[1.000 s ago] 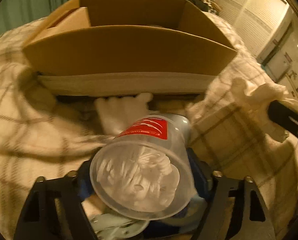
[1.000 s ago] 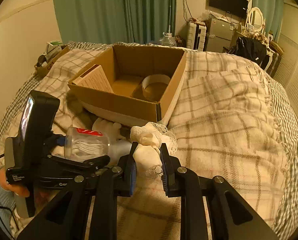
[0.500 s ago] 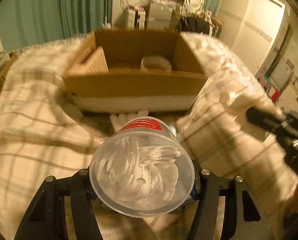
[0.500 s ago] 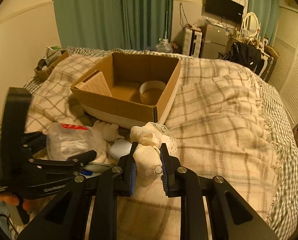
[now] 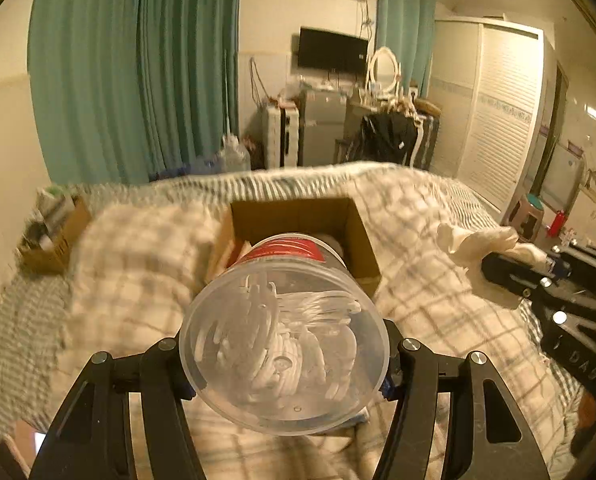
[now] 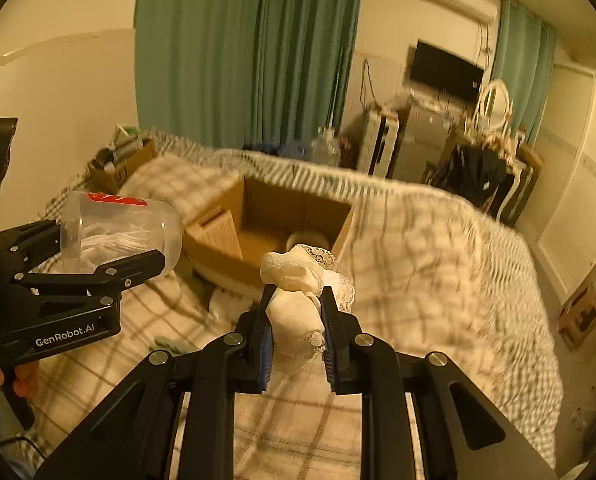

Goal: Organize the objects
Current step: 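Place the cup into the cardboard box while the right tool drops the lace cloth in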

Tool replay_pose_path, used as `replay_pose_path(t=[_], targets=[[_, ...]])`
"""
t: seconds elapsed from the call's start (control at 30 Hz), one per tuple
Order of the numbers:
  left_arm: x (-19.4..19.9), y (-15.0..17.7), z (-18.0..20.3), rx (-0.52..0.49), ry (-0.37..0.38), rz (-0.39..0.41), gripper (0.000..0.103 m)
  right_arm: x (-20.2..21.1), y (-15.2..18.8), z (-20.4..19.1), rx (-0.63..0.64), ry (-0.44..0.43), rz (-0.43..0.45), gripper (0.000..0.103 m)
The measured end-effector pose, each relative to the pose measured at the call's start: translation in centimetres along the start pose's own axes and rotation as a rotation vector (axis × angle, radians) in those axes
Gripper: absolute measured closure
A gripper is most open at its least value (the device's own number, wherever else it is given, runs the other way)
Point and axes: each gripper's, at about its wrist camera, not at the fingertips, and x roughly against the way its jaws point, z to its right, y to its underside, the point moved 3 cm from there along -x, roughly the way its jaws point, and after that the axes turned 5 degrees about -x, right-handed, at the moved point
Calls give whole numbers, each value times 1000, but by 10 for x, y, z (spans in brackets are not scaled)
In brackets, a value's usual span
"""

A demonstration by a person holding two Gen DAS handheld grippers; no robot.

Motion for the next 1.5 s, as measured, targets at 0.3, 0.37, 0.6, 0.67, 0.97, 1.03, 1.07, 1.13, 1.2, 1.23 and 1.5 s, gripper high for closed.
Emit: replay_pose_path(t=[0.3, 0.37, 0.6, 0.67, 0.97, 1.03, 1.07, 1.13, 1.2, 1.23, 1.5], targets=[[26, -54, -23, -2, -31, 85, 40, 23, -66, -19, 45, -45, 77, 84], [26, -66, -27, -7, -47, 102, 40, 19, -82, -21, 54, -48, 90, 84], [-6, -103, -39, -3, -71, 125, 40, -18, -133, -21, 66, -61, 107, 84], [-25, -110, -43, 2, -75, 116, 40, -40, -143, -18, 59, -51, 83, 84], [-123, -105, -50, 24, -26, 9, 40, -148, -149, -2, 12, -53, -39, 84], [-144, -100, -49, 16, -22, -17, 40, -171, -143, 4, 7, -59, -66, 84], [-154, -97, -47, 11, -19, -28, 39, -180, -141, 6, 4, -62, -77, 84], [-175, -92, -45, 4, -14, -50, 39, -200, -134, 9, -3, -68, -104, 84], [-191, -88, -44, 1, -14, -69, 39, -223, -124, 11, -4, -69, -137, 84], [-200, -86, -44, 1, -11, -79, 39, -233, -121, 16, -3, -70, -149, 84], [-241, -68, -39, -20, 18, -135, 39, -286, -91, 34, -42, -88, -213, 81]])
